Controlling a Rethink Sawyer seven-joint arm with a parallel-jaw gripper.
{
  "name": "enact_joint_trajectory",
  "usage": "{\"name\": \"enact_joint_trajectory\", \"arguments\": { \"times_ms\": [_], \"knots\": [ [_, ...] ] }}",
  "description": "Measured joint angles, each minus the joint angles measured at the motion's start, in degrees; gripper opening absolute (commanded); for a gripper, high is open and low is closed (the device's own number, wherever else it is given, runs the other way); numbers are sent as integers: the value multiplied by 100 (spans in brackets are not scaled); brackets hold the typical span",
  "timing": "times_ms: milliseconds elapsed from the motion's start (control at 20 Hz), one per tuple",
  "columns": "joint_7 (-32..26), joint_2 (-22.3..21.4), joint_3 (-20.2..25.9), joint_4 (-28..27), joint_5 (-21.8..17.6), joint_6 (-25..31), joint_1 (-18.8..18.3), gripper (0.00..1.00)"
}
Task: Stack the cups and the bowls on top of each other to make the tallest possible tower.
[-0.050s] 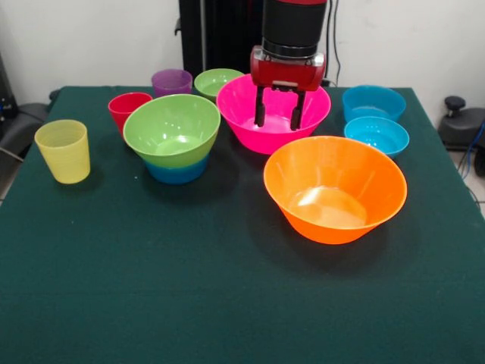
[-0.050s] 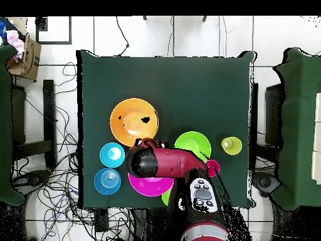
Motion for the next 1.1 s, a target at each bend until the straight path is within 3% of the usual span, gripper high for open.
{"name": "enact_joint_trajectory", "arguments": {
  "times_ms": [1100],
  "knots": [
    [0, 519, 8, -625, -2, -38, -112, 100]
  ]
}}
